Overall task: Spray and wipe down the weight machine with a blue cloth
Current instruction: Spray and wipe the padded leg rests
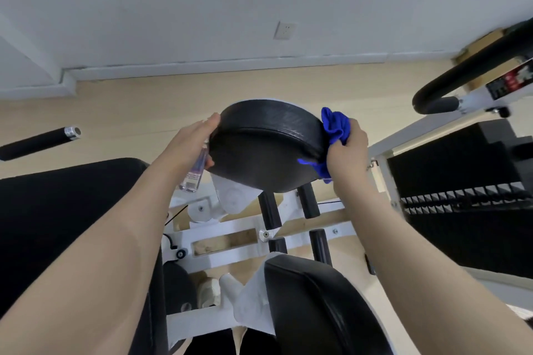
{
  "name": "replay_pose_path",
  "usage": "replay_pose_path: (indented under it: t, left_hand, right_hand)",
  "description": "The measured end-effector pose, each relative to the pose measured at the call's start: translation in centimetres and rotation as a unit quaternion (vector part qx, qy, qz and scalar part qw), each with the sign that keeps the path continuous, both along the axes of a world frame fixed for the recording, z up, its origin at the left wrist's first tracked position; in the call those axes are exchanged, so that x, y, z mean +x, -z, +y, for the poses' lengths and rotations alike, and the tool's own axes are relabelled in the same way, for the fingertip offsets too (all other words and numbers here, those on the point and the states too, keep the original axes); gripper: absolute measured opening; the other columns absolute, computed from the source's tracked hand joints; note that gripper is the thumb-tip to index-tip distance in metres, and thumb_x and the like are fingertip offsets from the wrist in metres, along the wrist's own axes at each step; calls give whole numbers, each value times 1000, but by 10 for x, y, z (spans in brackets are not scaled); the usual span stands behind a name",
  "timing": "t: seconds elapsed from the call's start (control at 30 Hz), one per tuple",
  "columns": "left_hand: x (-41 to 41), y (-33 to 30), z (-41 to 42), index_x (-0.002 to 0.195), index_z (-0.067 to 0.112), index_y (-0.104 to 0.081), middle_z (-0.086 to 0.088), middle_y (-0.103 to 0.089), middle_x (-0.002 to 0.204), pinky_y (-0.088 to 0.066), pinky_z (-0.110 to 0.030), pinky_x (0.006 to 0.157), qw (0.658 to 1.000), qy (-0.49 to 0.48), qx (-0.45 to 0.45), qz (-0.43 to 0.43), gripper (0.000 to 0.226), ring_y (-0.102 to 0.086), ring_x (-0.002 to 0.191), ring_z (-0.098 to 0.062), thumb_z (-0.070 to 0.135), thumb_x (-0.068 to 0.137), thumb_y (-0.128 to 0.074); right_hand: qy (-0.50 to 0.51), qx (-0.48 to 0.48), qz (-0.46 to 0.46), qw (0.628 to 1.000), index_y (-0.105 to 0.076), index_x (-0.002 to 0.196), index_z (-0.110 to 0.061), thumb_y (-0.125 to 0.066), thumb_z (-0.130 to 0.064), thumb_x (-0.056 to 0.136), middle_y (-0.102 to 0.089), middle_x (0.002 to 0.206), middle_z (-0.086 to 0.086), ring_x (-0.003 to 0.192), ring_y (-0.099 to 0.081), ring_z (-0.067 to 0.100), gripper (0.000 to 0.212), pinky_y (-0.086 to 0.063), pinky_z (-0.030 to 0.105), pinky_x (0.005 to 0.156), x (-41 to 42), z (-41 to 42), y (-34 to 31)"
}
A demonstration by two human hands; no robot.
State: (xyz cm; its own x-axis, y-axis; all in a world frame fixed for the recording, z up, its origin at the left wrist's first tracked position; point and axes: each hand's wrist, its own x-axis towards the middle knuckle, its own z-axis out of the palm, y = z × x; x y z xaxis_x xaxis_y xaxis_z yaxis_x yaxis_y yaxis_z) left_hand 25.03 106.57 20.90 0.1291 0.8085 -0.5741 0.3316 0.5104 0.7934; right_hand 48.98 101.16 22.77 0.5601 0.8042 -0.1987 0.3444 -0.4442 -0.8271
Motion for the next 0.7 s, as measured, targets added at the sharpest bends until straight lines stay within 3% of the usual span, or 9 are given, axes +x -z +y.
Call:
replay_pose_path:
  t: [0.1,0.2,0.27,0.33,0.4,0.47,0.57,0.63,0.7]
  left_hand:
    - [12,-4,6,84,20,-54,-12,-54,68,-47,-33,62,999,-37,-15,14,45,-52,54,-23,65,83,-47]
    - [31,-8,3,75,14,-51,-10,-52,60,-42,-27,52,993,-119,-6,17,43,-48,42,-18,57,83,-53]
    - [46,-12,-4,72,11,-54,-12,-57,60,-41,-27,52,983,-163,67,56,41,-51,43,-14,50,86,-51]
    - [63,-20,-19,82,14,-64,-7,-68,83,-49,-21,65,956,-182,218,80,30,-62,63,-10,42,86,-53]
    - [84,-33,-35,101,14,-69,3,-64,114,-43,-12,90,904,-115,400,94,29,-60,99,-8,34,83,-58]
    - [103,-36,-48,105,10,-69,3,-58,122,-37,-9,95,865,-20,494,88,34,-54,109,-5,31,79,-63]
    - [122,-29,-60,107,12,-69,-1,-60,125,-45,-18,88,856,76,499,108,43,-52,110,-6,39,73,-65]
    - [124,-22,-66,110,13,-68,-1,-59,128,-47,-21,83,858,91,489,128,49,-49,112,-5,43,72,-63]
    - [125,-17,-68,113,12,-67,-2,-57,131,-48,-22,78,856,88,489,141,50,-48,110,-7,43,74,-61]
  right_hand:
    - [62,24,22,998,-51,91,-33,-32,-2,68,-51,116,10,94,-54,25,43,-49,44,86,-6,-7,4]
    - [74,60,5,995,-53,110,-18,-35,10,75,-45,123,6,100,-48,14,48,-40,25,90,-7,-22,5]
    - [71,50,14,996,-52,117,-15,-34,10,79,-44,123,3,100,-47,11,50,-38,18,87,0,-30,17]
    - [85,-2,51,995,-52,117,-22,-33,6,81,-48,122,4,102,-51,16,50,-46,31,93,3,-38,30]
    - [104,-32,98,989,-52,108,-40,-33,-3,78,-51,119,5,104,-54,24,50,-47,52,92,3,-50,41]
    - [129,-49,131,982,-49,96,-51,-32,-8,74,-52,116,3,102,-56,26,51,-47,57,90,2,-57,50]
    - [167,-5,181,969,-52,90,-47,-33,-2,80,-56,109,4,95,-57,23,50,-49,53,90,2,-60,36]
    - [184,66,221,956,-52,89,-41,-36,5,88,-58,100,-1,89,-56,15,48,-50,37,88,4,-67,24]
    - [200,73,246,946,-51,89,-37,-36,5,91,-57,93,-6,85,-56,11,45,-48,32,85,4,-75,23]
